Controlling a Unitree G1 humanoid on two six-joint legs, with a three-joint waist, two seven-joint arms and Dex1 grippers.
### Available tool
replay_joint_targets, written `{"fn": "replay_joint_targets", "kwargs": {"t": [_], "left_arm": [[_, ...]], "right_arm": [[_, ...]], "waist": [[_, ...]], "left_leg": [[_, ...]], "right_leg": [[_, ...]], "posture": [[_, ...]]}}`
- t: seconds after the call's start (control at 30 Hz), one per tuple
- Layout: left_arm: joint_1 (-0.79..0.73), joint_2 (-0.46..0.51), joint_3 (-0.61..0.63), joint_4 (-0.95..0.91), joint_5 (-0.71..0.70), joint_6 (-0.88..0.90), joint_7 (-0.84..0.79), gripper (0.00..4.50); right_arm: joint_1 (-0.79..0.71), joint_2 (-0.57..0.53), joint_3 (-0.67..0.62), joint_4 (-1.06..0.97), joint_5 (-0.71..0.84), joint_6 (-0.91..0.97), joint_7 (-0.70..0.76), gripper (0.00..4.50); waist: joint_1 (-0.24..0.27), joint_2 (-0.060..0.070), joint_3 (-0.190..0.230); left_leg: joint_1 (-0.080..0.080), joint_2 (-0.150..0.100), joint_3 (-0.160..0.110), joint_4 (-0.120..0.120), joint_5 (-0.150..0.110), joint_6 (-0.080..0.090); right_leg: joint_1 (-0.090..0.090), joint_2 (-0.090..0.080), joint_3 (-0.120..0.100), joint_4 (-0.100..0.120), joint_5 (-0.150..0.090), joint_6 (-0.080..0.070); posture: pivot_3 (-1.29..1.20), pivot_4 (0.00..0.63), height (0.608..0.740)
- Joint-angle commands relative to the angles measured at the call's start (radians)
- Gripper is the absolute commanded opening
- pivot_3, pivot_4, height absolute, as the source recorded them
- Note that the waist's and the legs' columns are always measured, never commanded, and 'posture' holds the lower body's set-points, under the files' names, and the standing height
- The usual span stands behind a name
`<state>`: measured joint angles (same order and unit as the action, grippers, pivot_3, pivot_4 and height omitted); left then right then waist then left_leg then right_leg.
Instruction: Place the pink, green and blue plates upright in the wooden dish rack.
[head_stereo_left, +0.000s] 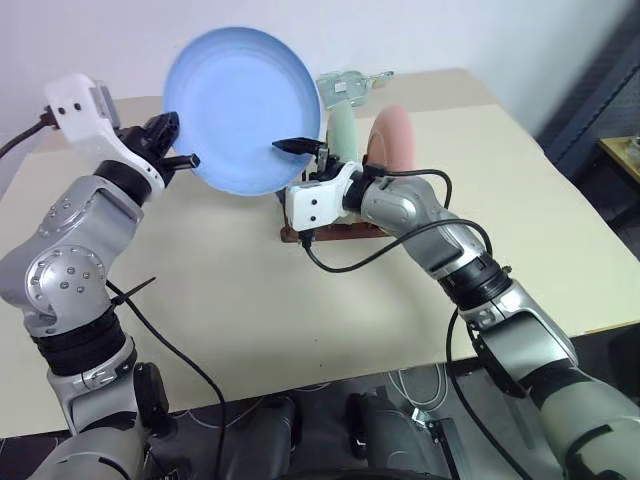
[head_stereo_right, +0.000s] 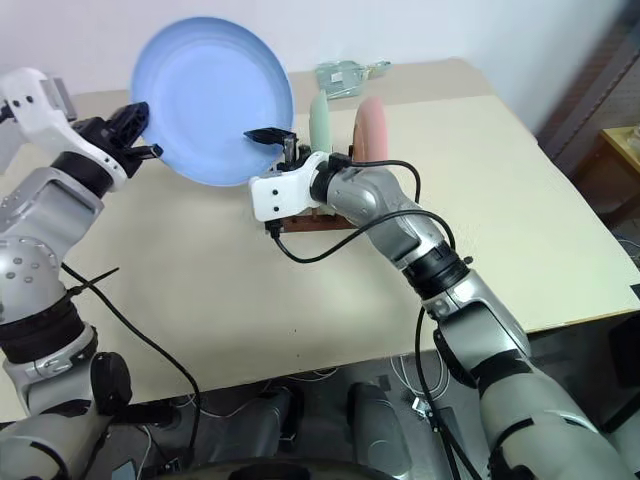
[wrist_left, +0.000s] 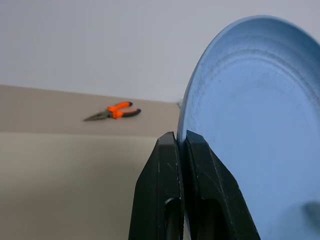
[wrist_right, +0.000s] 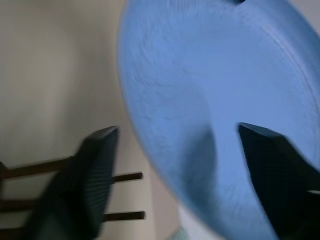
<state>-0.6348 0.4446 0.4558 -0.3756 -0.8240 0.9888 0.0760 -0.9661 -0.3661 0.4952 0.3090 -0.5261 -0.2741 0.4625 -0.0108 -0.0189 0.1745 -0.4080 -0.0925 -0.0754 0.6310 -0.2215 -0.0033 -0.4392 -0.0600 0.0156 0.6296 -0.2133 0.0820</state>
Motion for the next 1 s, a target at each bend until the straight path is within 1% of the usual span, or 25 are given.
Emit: {"fn": "replay_joint_targets", "kwargs": {"t": [0.03,0.1,0.13,0.17,0.2,0.23,0.3,0.37,0.4,0.47,0.53,0.57,0.7,0.73,0.77,0.83,0.9,0.93,1.0], "left_arm": [[-0.013,0.000,0.020,-0.046,-0.037,-0.001,0.009,0.00],[-0.002,0.003,0.017,-0.048,-0.039,0.000,0.009,0.00],[0.000,-0.008,0.027,-0.046,-0.056,-0.010,0.008,0.30],[-0.002,-0.019,0.038,-0.044,-0.068,-0.022,0.007,0.62],[-0.009,-0.031,0.054,-0.045,-0.081,-0.045,0.007,0.94],[-0.020,-0.045,0.072,-0.045,-0.096,-0.067,0.012,1.37],[-0.029,-0.057,0.086,-0.045,-0.113,-0.092,0.020,2.42],[-0.063,-0.059,0.153,-0.022,-0.111,-0.186,0.049,3.42],[-0.074,-0.054,0.179,-0.011,-0.103,-0.225,0.060,3.42],[-0.051,0.000,0.208,0.027,-0.013,-0.300,0.060,3.42],[0.023,0.075,0.185,0.052,0.108,-0.362,0.022,3.42],[0.056,0.098,0.173,0.061,0.145,-0.387,0.005,3.42],[0.238,0.159,0.075,0.094,0.324,-0.492,-0.075,3.42],[0.287,0.169,0.029,0.096,0.376,-0.519,-0.098,3.42],[0.316,0.174,0.000,0.098,0.411,-0.538,-0.114,3.42],[0.393,0.159,-0.092,0.076,0.477,-0.580,-0.153,3.42],[0.471,0.097,-0.186,0.061,0.515,-0.634,-0.184,3.42],[0.499,0.072,-0.220,0.058,0.531,-0.653,-0.193,3.42],[0.536,0.040,-0.258,0.064,0.563,-0.691,-0.213,3.42]], "right_arm": [[-0.026,0.008,-0.006,0.010,-0.030,-0.045,-0.037,1.70],[-0.026,0.010,-0.009,0.014,-0.043,-0.060,-0.047,0.67],[-0.026,0.011,-0.009,0.012,-0.053,-0.071,-0.051,0.25],[-0.026,0.012,-0.009,0.011,-0.062,-0.080,-0.056,0.00],[-0.024,0.014,-0.008,0.007,-0.071,-0.087,-0.060,0.00],[-0.023,0.017,-0.007,0.003,-0.076,-0.091,-0.064,0.00],[-0.020,0.020,-0.008,0.001,-0.082,-0.094,-0.067,0.00],[-0.014,0.027,-0.013,-0.014,-0.084,-0.092,-0.076,0.00],[-0.010,0.029,-0.016,-0.022,-0.085,-0.090,-0.079,0.00],[-0.004,0.040,-0.042,-0.038,-0.061,-0.086,-0.099,0.00],[0.004,0.055,-0.086,-0.062,-0.005,-0.082,-0.107,0.00],[0.011,0.065,-0.109,-0.078,0.031,-0.071,-0.102,0.00],[0.064,0.141,-0.239,-0.210,0.303,0.030,-0.042,0.00],[0.083,0.168,-0.273,-0.258,0.398,0.094,-0.014,0.00],[0.096,0.186,-0.295,-0.293,0.462,0.142,0.006,0.00],[0.154,0.234,-0.333,-0.418,0.654,0.322,0.043,0.00],[0.224,0.307,-0.376,-0.567,0.892,0.560,0.006,0.00],[0.247,0.342,-0.395,-0.621,0.976,0.653,-0.032,0.00],[0.274,0.377,-0.414,-0.679,1.057,0.774,-0.088,0.00]], "waist": [[0.000,-0.001,0.001],[-0.002,-0.001,0.001],[-0.002,-0.001,0.001],[-0.004,-0.001,0.001],[-0.004,-0.001,0.001],[-0.003,-0.001,0.001],[-0.002,-0.001,0.001],[-0.002,-0.002,0.001],[-0.002,-0.002,0.002],[-0.006,-0.002,0.002],[-0.009,-0.002,0.001],[-0.008,-0.002,0.001],[-0.001,-0.002,0.001],[0.002,-0.002,0.001],[0.003,-0.002,0.001],[0.006,-0.003,0.000],[0.006,-0.001,-0.001],[0.004,0.000,-0.001],[-0.001,0.000,0.000]], "left_leg": [[0.000,0.000,0.000,0.000,0.000,0.000],[0.000,0.000,0.000,0.000,0.000,0.000],[0.000,0.000,0.000,0.000,0.000,0.000],[0.000,0.000,0.000,0.000,0.000,0.000],[0.000,0.000,0.000,0.000,0.000,0.000],[0.000,0.000,0.000,0.000,0.000,0.000],[0.000,0.000,0.000,0.000,0.000,0.000],[0.000,0.000,0.000,0.000,0.000,0.000],[0.000,0.000,0.000,0.000,0.000,-0.001],[0.000,0.000,0.000,0.000,0.000,-0.001],[0.000,0.001,0.000,-0.002,0.001,-0.001],[0.000,0.001,0.000,-0.002,0.001,-0.001],[0.000,0.001,0.000,-0.002,0.001,-0.001],[0.000,0.001,-0.001,-0.002,0.000,-0.001],[0.000,0.001,-0.001,-0.001,0.000,0.000],[0.000,0.000,-0.002,-0.001,-0.002,0.004],[0.001,0.000,-0.003,-0.001,-0.004,0.007],[0.001,0.000,-0.003,-0.002,-0.005,0.008],[0.000,0.000,-0.002,-0.002,-0.005,0.008]], "right_leg": [[0.000,0.000,0.000,0.000,0.000,0.000],[0.000,0.000,0.000,0.000,0.000,0.000],[0.000,0.000,0.000,0.000,0.000,0.000],[0.000,0.000,0.000,0.000,0.000,0.000],[0.000,0.001,0.000,0.000,0.000,0.000],[-0.001,0.001,0.000,0.000,0.000,0.000],[-0.001,0.001,0.000,0.000,0.000,0.000],[0.000,0.001,0.000,0.000,0.000,0.000],[0.000,0.001,0.000,0.000,0.000,0.000],[-0.001,0.001,0.000,0.000,0.000,0.000],[-0.001,0.001,0.001,0.000,0.000,0.000],[-0.002,0.002,0.002,0.001,0.000,-0.001],[-0.001,0.002,0.002,0.001,0.000,-0.001],[-0.001,0.002,0.001,0.000,0.000,-0.001],[0.000,0.002,0.001,0.000,0.000,-0.001],[0.001,0.001,0.000,0.000,0.000,-0.001],[0.002,0.001,0.000,0.000,0.000,-0.001],[0.001,0.000,0.000,0.000,0.000,-0.001],[-0.001,0.000,0.001,0.001,0.000,-0.001]], "posture": [[0.00,0.150,0.729],[0.00,0.150,0.729],[0.00,0.150,0.729],[0.00,0.150,0.729],[0.00,0.150,0.729],[0.00,0.150,0.729],[0.00,0.150,0.729],[0.00,0.150,0.729],[0.00,0.150,0.729],[0.00,0.150,0.729],[0.00,0.150,0.729],[0.00,0.150,0.729],[0.00,0.150,0.729],[0.00,0.150,0.729],[0.00,0.150,0.729],[0.00,0.150,0.729],[0.00,0.150,0.729],[0.00,0.150,0.729],[0.00,0.150,0.729]]}}
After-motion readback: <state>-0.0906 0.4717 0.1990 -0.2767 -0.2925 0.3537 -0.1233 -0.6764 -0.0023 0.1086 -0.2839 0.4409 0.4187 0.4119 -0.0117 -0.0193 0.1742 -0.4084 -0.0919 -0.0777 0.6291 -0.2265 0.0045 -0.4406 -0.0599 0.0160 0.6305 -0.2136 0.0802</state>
